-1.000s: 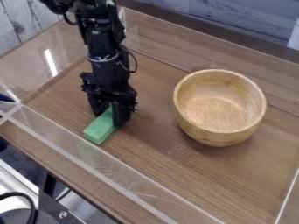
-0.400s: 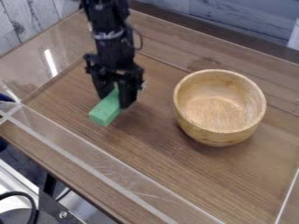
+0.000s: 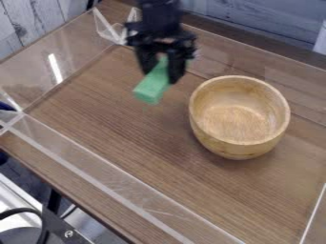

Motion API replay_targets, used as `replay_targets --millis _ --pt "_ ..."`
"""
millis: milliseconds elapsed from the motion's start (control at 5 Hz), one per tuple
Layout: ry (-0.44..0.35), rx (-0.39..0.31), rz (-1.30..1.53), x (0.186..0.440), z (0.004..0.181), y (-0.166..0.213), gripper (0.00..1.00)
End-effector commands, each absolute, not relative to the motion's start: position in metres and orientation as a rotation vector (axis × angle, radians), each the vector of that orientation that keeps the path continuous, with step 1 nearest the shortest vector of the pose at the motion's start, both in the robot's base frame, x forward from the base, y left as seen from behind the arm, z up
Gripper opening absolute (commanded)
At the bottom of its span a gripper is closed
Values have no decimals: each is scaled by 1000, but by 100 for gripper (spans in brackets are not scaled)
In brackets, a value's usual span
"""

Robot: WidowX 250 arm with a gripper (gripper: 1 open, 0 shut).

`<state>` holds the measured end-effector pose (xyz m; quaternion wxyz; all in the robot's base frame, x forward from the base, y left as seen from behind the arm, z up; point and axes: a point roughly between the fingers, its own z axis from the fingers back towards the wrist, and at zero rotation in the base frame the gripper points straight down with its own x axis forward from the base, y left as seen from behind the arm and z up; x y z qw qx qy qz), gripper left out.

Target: Put the green block in the brown bowl

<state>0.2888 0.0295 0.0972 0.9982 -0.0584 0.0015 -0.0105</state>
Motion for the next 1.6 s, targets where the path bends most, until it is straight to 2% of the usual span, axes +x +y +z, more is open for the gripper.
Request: replay_targets --millis 0,200,400,1400 --pt "-51 -128 -50 308 116 -1 0" --pt "-52 -138 -94 315 113 -28 0" --pt "-45 -139 -117 315 107 -37 0" --pt "-8 -141 -180 332 81 -65 0"
